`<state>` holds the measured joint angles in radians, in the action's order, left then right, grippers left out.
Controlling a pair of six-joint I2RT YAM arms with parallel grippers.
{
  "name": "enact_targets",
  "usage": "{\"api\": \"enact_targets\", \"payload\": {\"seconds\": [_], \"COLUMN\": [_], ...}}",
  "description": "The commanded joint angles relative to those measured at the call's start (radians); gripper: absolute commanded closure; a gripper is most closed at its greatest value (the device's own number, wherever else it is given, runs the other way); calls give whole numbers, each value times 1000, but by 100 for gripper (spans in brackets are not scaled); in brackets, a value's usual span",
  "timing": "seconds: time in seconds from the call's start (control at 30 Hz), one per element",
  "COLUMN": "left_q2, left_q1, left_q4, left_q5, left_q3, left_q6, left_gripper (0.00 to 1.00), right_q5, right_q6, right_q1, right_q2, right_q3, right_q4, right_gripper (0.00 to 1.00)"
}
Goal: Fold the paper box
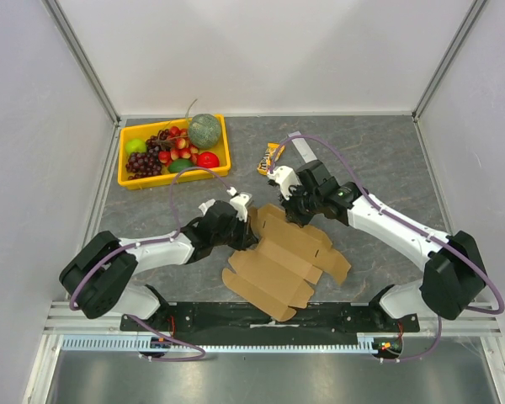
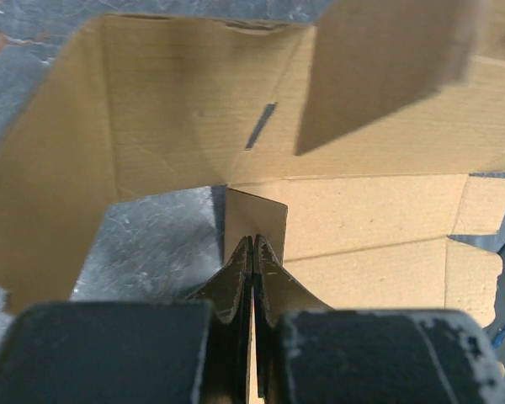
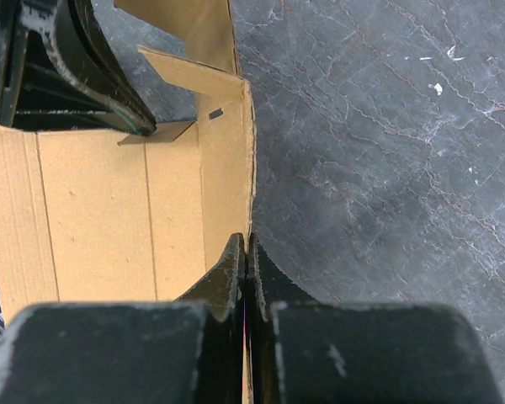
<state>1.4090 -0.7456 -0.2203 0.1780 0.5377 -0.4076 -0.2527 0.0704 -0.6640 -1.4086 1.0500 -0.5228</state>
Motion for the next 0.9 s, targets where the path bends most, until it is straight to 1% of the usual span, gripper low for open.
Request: {"api": "enact_targets", "payload": {"seconds": [0.0,0.6,0.73,0.87], "left_q2": [2,131,90,-39], "left_q1": [-31,-81,-81,-80], "left_q4": [-50,-113,-85,-19], "left_q5": [26,8,-14,-73], "left_q3": [31,54,48,44], "left_q6": [-28,-56,-42,-8], "left_gripper": [98,98,98,98], "right_q5": [4,-5,18,73], "right_q6": [-12,-17,-8,20], "right_q1": [-3,-3,-3,-3], "right_q2": [-10,-6,10,11], "right_q3": [12,-4,-10,-5], "right_q4": [46,55,47,20], "right_gripper": [100,100,100,100]}}
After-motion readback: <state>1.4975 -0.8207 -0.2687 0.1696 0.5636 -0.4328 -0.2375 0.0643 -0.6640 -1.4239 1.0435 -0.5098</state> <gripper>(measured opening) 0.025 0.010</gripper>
